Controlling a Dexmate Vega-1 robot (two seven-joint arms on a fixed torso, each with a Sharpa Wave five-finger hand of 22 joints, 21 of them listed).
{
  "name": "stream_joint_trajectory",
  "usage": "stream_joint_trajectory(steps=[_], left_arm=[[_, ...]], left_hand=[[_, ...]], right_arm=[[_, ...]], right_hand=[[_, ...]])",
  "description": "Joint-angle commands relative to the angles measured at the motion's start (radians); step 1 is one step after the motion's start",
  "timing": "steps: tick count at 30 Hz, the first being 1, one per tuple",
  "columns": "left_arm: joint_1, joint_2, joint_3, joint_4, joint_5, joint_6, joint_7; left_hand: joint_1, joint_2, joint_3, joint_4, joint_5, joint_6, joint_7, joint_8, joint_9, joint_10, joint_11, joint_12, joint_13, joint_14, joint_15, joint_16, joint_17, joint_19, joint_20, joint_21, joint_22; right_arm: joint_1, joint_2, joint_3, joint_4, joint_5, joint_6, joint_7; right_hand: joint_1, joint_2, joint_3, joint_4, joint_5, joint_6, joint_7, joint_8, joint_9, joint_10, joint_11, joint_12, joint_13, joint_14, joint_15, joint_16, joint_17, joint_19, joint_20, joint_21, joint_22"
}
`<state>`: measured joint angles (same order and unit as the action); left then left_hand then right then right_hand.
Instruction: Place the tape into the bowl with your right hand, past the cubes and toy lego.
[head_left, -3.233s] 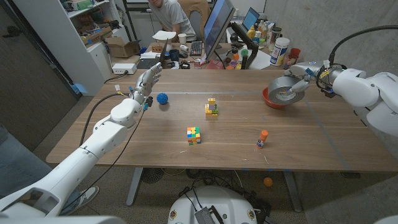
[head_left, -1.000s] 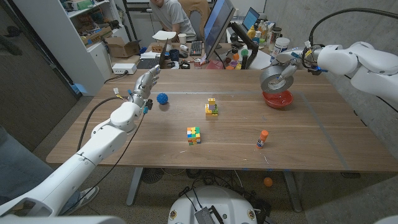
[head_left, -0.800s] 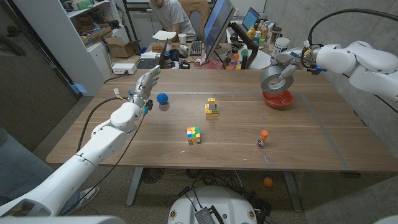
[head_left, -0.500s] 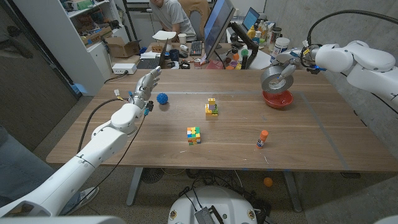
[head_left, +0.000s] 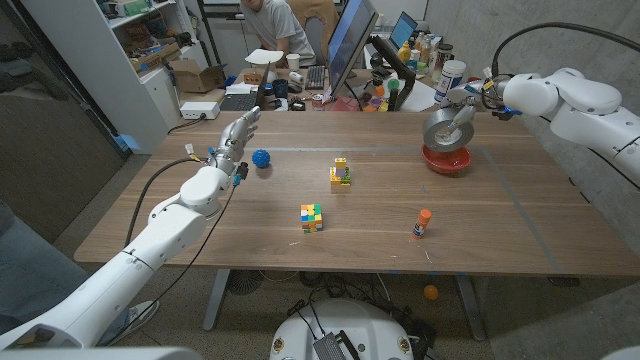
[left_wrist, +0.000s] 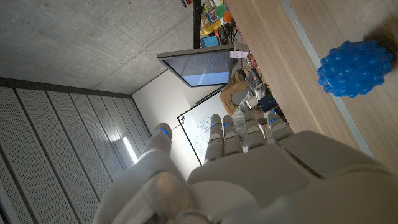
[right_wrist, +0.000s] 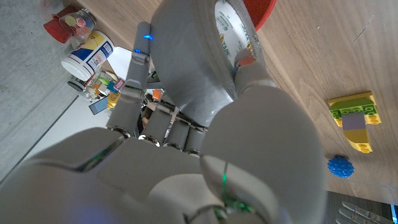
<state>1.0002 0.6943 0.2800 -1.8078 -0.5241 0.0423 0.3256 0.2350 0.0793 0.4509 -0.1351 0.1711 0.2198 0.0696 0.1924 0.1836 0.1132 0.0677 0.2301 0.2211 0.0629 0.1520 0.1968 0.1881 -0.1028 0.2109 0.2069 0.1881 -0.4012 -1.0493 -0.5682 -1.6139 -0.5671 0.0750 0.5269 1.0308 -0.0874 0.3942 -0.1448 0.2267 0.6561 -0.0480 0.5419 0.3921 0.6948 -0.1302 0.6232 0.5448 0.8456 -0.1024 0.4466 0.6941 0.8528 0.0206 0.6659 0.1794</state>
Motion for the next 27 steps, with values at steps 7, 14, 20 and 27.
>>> stream_joint_trajectory(steps=[7, 14, 20, 27], left_arm=[[-0.005, -0.002, 0.008, -0.007, 0.008, 0.015, 0.005], [-0.012, -0.005, 0.012, -0.004, 0.008, 0.021, 0.003], [-0.016, -0.008, 0.016, -0.002, 0.011, 0.014, -0.001], [-0.020, -0.010, 0.020, -0.007, 0.020, 0.011, 0.001]], left_hand=[[0.007, 0.000, 0.006, 0.000, 0.003, 0.003, 0.004, 0.004, 0.005, -0.002, 0.002, 0.005, 0.004, -0.003, -0.002, 0.000, 0.004, -0.004, 0.001, 0.001, 0.004], [0.007, -0.001, 0.006, 0.000, 0.003, 0.003, 0.006, 0.004, 0.005, -0.005, 0.000, 0.004, 0.004, -0.004, -0.001, 0.000, 0.004, -0.004, 0.001, 0.001, 0.004], [0.007, -0.001, 0.006, 0.000, 0.003, 0.004, 0.005, 0.004, 0.005, -0.007, -0.001, 0.003, 0.004, -0.004, -0.001, 0.000, 0.004, -0.005, 0.001, 0.001, 0.004], [0.007, -0.001, 0.007, 0.000, 0.003, 0.004, 0.005, 0.004, 0.005, -0.008, 0.000, 0.003, 0.005, -0.004, -0.003, 0.000, 0.004, -0.005, 0.001, 0.001, 0.004]], right_arm=[[0.065, 0.051, -0.074, 0.110, -0.033, -0.008, 0.007], [0.075, 0.066, -0.091, 0.136, -0.030, -0.003, -0.001], [0.087, 0.081, -0.106, 0.170, -0.022, 0.002, -0.004], [0.109, 0.097, -0.128, 0.212, -0.021, 0.019, -0.006]], right_hand=[[0.237, 0.249, 0.014, 0.003, 0.004, 0.135, -0.108, 0.005, 0.001, 0.016, 0.002, -0.001, 0.001, 0.014, -0.096, -0.011, 0.008, 0.119, -0.152, 0.013, 0.004], [0.243, 0.244, 0.016, -0.004, 0.006, 0.134, -0.111, 0.005, 0.000, 0.012, 0.000, -0.003, 0.004, 0.011, -0.098, -0.018, 0.012, 0.113, -0.153, 0.016, 0.004], [0.244, 0.244, 0.017, -0.005, 0.007, 0.133, -0.111, 0.005, 0.001, 0.014, -0.001, -0.003, 0.003, 0.013, -0.100, -0.021, 0.016, 0.110, -0.152, 0.020, 0.004], [0.243, 0.244, 0.017, -0.004, 0.008, 0.133, -0.110, 0.004, 0.000, 0.015, -0.001, -0.005, 0.001, 0.014, -0.100, -0.025, 0.021, 0.106, -0.151, 0.025, 0.004]])
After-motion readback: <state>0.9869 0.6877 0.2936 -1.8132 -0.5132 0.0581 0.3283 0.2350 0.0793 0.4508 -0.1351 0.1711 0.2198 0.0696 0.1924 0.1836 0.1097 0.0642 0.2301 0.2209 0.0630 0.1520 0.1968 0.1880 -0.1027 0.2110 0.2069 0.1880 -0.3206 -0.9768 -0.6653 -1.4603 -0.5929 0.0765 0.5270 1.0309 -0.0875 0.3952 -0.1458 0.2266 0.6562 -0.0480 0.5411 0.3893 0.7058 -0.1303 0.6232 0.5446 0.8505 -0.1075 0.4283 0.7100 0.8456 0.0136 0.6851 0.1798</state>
